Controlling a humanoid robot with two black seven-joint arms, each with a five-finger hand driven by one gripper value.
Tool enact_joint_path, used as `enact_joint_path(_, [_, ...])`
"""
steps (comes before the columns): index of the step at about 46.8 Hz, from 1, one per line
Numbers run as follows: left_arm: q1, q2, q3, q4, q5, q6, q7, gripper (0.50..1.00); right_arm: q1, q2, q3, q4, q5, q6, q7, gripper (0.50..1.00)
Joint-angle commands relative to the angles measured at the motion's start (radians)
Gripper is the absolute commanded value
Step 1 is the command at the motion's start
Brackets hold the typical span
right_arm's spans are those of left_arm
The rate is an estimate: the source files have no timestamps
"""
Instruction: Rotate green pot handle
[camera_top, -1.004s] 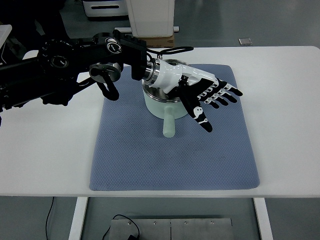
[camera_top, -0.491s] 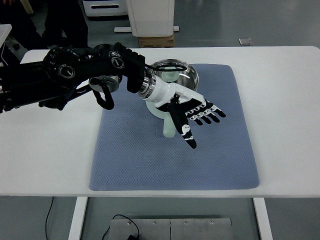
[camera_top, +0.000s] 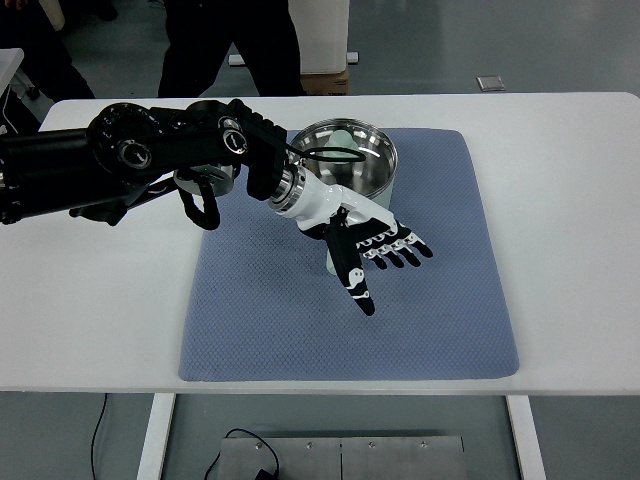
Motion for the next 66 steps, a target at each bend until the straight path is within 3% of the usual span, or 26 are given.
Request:
enact_joint_path(1, [-0.008, 0.003, 0.026, 0.000, 0.000, 0.000, 0.000, 1.000, 0.000, 0.000, 0.000, 0.000, 0.000, 0.000, 0.000, 1.000])
enact_joint_path(23, [-0.062, 0.047, 0.116, -0.053, 0.001, 0.000, 0.000, 1.000, 0.000, 0.000, 0.000, 0.000, 0.000, 0.000, 0.000, 1.000])
enact_joint_path(66, [-0.073, 0.223, 0.143, -0.089, 0.205, 0.000, 0.000, 1.000, 0.000, 0.000, 0.000, -0.001, 0.000, 0.000, 0.000, 1.000])
